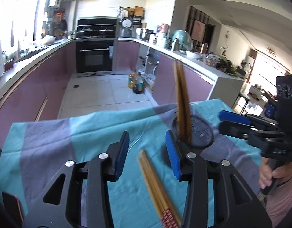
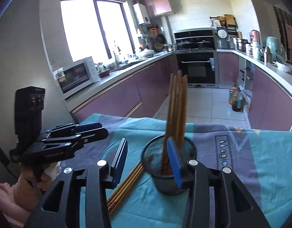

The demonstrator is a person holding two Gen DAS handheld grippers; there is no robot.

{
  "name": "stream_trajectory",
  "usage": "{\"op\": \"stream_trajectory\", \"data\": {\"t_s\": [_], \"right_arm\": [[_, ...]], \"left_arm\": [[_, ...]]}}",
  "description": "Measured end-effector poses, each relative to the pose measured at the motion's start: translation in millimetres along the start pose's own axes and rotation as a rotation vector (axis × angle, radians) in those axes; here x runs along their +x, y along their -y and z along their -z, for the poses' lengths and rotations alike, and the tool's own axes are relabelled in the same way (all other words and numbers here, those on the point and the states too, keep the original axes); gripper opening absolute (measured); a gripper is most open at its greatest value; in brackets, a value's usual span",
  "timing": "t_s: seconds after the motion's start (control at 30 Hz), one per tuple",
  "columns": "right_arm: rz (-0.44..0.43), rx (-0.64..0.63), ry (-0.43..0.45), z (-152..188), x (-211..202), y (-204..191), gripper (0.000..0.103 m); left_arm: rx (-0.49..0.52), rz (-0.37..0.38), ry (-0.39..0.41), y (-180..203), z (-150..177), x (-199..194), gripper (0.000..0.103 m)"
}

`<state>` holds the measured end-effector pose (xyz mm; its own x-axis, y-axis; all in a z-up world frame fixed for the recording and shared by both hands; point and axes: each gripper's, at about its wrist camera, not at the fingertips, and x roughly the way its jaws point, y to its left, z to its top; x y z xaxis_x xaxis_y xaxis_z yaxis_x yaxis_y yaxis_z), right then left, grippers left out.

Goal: Organize utensils
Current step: 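Move both tools back down to the remaining chopsticks on the cloth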

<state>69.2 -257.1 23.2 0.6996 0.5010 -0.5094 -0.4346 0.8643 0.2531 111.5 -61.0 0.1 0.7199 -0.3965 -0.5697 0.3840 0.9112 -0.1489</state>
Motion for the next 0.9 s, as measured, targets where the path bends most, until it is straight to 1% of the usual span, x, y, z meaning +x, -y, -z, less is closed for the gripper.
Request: {"op": "stream_trajectory", "data": {"t_s": [0.07, 0.2, 0.33, 0.43, 0.47, 0.57, 0.67, 0.73, 0.9], "right_arm": [[-0.024, 0.001, -0.035, 13, 4, -6, 0.042], [-0.037, 0.006, -0.108, 36, 19, -17, 0.042], [-0.046, 0.028, -0.196, 60, 41, -25, 0.042], [-0.034, 0.037, -0.237, 72, 52, -31, 0.041], [-0.034, 0.043, -0.246, 75, 55, -33, 0.041], [-0.015, 0.04, -0.262, 82, 58, -37, 0.042], [-0.002, 0.027, -0.275, 86, 62, -45, 0.042], [0.011, 0.013, -0.282, 88, 63, -49, 0.045], [0.029, -0.017, -0.292, 91, 68, -56, 0.045]], "left_arm": [[0.003, -0.019, -0.018, -7, 14, -3, 0.041], [0.009, -0.05, -0.08, -15, 46, -1, 0.041], [0.007, -0.05, -0.135, -21, 73, 5, 0.041], [0.01, -0.054, -0.157, -17, 84, 10, 0.042], [0.011, -0.053, -0.165, -15, 87, 11, 0.044], [0.001, -0.044, -0.188, -14, 99, 14, 0.045], [-0.011, -0.04, -0.204, -12, 102, 19, 0.045], [-0.017, -0.039, -0.211, -12, 104, 20, 0.045], [-0.015, -0.039, -0.225, -7, 106, 23, 0.045]]}}
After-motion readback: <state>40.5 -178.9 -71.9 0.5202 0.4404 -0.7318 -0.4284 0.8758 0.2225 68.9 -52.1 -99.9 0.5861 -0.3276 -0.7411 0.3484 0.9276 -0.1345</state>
